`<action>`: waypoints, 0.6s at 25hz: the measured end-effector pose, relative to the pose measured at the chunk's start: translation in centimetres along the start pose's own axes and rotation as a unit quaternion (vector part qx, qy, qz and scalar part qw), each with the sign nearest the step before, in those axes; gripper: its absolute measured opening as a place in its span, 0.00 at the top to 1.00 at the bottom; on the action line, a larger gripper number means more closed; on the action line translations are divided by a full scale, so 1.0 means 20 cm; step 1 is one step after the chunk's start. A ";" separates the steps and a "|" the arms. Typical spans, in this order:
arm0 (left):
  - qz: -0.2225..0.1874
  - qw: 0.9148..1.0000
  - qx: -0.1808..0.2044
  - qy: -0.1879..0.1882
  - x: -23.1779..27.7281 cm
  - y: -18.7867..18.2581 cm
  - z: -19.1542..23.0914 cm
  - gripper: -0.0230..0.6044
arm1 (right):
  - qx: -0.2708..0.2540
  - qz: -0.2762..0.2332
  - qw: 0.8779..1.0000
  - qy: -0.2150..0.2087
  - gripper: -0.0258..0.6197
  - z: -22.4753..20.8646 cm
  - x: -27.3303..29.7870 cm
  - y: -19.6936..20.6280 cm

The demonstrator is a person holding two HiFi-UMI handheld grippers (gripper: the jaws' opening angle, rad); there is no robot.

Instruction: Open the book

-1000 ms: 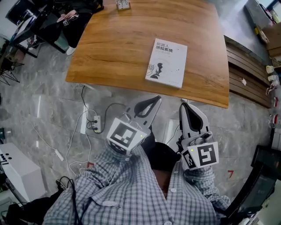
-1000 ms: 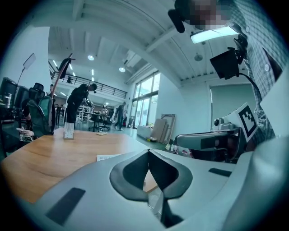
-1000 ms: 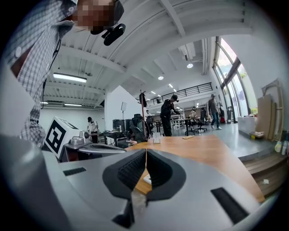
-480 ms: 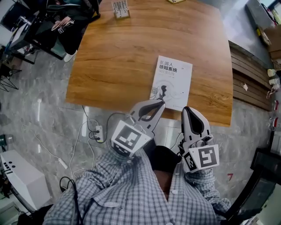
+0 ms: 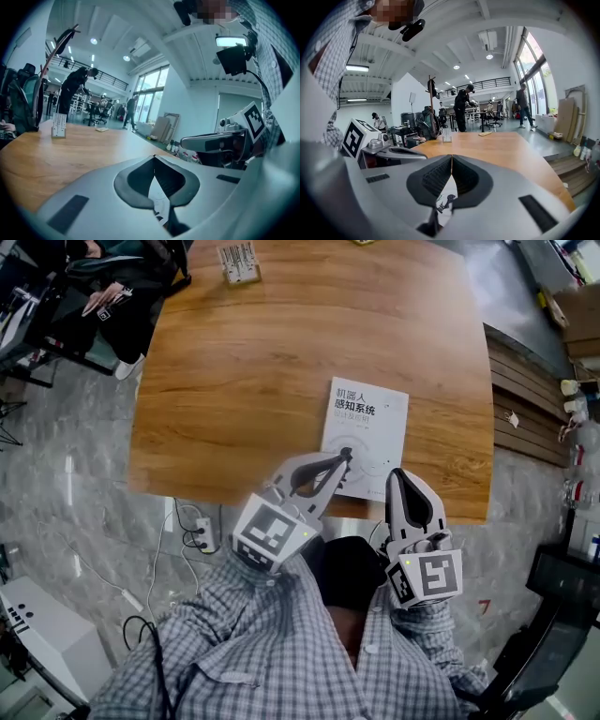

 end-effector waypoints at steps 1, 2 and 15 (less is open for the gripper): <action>0.004 1.000 -0.003 0.006 0.01 0.01 0.00 0.96 | 0.003 0.006 1.000 0.005 0.93 0.00 0.01 0.01; 0.006 1.000 -0.008 0.009 0.02 0.01 0.01 0.96 | 0.005 0.013 1.000 0.009 0.93 0.00 0.03 0.02; 0.067 0.996 -0.061 -0.010 0.12 0.20 0.13 0.96 | 0.024 0.075 0.997 0.019 0.93 -0.13 0.15 0.14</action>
Point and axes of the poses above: the fingertips, and each gripper's own axes: x forward along the fingers, z to its left, y out of its underside, the point moved 9 cm from there along -x, backward along the fingers, and after that the axes turned 7 degrees about -z, right-handed, at the moved point
